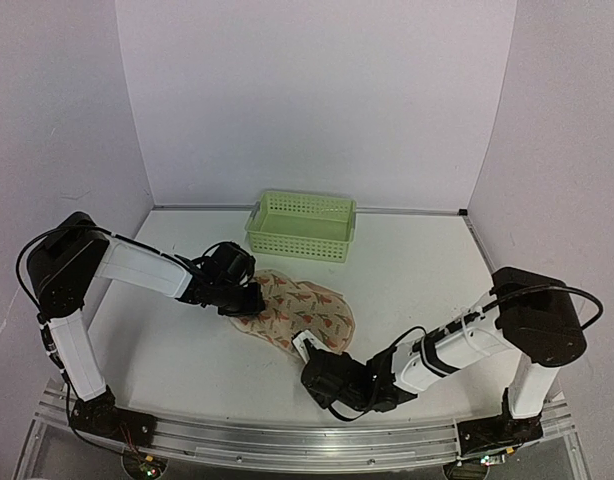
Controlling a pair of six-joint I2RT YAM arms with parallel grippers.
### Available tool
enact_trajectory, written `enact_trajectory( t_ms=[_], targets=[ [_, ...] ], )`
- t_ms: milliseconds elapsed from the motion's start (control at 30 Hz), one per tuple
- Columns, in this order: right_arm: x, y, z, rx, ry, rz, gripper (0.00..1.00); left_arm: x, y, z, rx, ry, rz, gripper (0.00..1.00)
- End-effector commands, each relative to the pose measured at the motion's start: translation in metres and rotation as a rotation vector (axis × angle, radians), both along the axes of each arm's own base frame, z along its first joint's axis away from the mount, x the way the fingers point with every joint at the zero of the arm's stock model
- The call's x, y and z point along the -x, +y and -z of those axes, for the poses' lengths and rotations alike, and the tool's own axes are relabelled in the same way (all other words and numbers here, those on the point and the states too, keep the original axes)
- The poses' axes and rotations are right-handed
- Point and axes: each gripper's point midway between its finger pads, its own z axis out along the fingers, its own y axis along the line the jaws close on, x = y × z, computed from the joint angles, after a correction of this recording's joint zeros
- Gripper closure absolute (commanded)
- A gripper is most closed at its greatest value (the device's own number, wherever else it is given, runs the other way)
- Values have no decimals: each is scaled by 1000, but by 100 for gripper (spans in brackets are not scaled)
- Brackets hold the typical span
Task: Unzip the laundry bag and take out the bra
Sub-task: Pick up the zipper from the laundry bag, then unzip the zipper of the laundry bag.
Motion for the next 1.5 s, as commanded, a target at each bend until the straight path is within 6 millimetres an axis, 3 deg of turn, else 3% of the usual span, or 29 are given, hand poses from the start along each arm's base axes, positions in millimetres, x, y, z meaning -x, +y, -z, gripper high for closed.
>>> enact_trajectory(
  t_ms=[0, 233, 433, 733, 1033, 1167, 1300, 1467],
  targets=[
    [-16, 9, -14, -29, -46, 38, 85, 53, 33, 60, -153, 229, 32, 82],
    [-21, 15, -16, -35, -50, 37, 100, 53, 34, 61, -154, 231, 32, 82],
    [-14, 12, -21, -65, -17, 14, 100, 54, 36, 62, -163, 230, 32, 82],
    [9, -27, -20, -52, 70, -14, 100, 51, 36, 56, -170, 207, 43, 82],
    [9, -72, -9, 35, 58, 58, 100, 49, 37, 56, -187, 193, 61, 83],
    [6, -80, -12, 41, 49, 68, 100, 49, 35, 54, -188, 183, 81, 83],
    [6, -75, -20, 27, 55, 32, 100, 45, 27, 44, -165, 162, 110, 83],
    [20, -39, -31, -44, 138, -75, 100, 34, 4, 9, -71, 109, 161, 79]
  ],
)
